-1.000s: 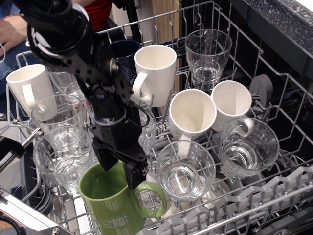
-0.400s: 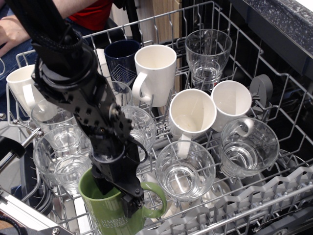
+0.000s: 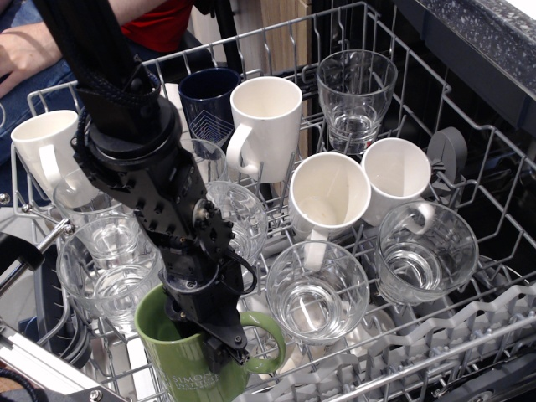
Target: Pick up green mug
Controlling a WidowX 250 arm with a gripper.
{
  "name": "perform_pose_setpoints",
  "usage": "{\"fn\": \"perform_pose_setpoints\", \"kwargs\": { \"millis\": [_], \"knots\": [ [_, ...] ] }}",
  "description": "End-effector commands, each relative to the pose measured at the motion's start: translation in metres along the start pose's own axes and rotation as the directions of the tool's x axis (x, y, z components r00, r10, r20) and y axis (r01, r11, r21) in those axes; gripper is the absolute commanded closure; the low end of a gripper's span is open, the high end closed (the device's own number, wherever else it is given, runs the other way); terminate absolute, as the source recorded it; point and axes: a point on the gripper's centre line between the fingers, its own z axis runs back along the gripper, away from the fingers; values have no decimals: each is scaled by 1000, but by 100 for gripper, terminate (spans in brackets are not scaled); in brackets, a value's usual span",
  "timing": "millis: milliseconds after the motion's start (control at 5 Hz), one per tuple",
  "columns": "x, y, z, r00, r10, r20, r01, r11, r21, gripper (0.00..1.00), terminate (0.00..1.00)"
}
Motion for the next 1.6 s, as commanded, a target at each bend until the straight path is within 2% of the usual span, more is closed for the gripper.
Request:
{"fn": "perform_pose_setpoints", "kwargs": {
  "millis": [0, 200, 400, 800, 1200, 1400],
  "knots": [
    [-2, 3, 9, 1000, -19, 15, 19, 1000, 0, 100, 0],
    [-4, 1, 16, 999, -53, -2, 53, 998, 18, 100, 0],
    [-3, 0, 33, 999, -45, 1, 45, 999, -7, 100, 0],
    [8, -9, 93, 993, -107, 46, 104, 992, 76, 100, 0],
    [4, -19, 144, 985, -168, 36, 160, 975, 154, 100, 0],
    [8, -18, 167, 979, -196, 61, 186, 972, 142, 100, 0]
  ]
}}
